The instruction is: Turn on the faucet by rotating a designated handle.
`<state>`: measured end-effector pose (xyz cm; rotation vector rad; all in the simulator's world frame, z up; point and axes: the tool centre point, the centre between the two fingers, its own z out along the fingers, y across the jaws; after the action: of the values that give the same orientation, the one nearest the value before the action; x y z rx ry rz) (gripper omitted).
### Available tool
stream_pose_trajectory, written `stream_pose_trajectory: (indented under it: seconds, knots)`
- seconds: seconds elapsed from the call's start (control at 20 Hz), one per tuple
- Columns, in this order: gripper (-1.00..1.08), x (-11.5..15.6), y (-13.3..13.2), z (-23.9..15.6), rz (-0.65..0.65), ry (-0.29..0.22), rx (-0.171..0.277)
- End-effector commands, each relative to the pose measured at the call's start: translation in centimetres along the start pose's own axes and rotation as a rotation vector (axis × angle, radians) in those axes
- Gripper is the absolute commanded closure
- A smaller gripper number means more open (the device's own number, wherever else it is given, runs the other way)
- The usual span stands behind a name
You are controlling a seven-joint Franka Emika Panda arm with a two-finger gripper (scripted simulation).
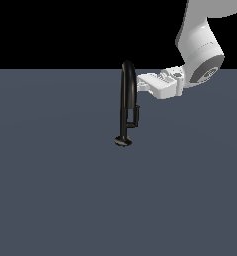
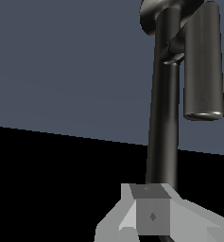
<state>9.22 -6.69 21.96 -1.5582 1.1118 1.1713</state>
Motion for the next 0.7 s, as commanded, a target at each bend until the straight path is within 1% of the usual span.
stream_pose_trajectory:
  seconds: [0.0, 0.2, 0.35, 0.5, 0.65]
  knots:
    - [1.08, 2.0, -0.2, 0.1, 0.045, -0.046, 0.043]
    - [1.08, 4.7, -0.2, 0.5, 0.107, -0.108, 0.102]
    - [1.08, 6.3, -0.1, 0.9, 0.142, -0.142, 0.136]
    - [1.08, 7.3, -0.1, 1.1, 0.165, -0.165, 0.157]
    - [1.08, 7.7, 0.0, 1.3, 0.174, -0.174, 0.167]
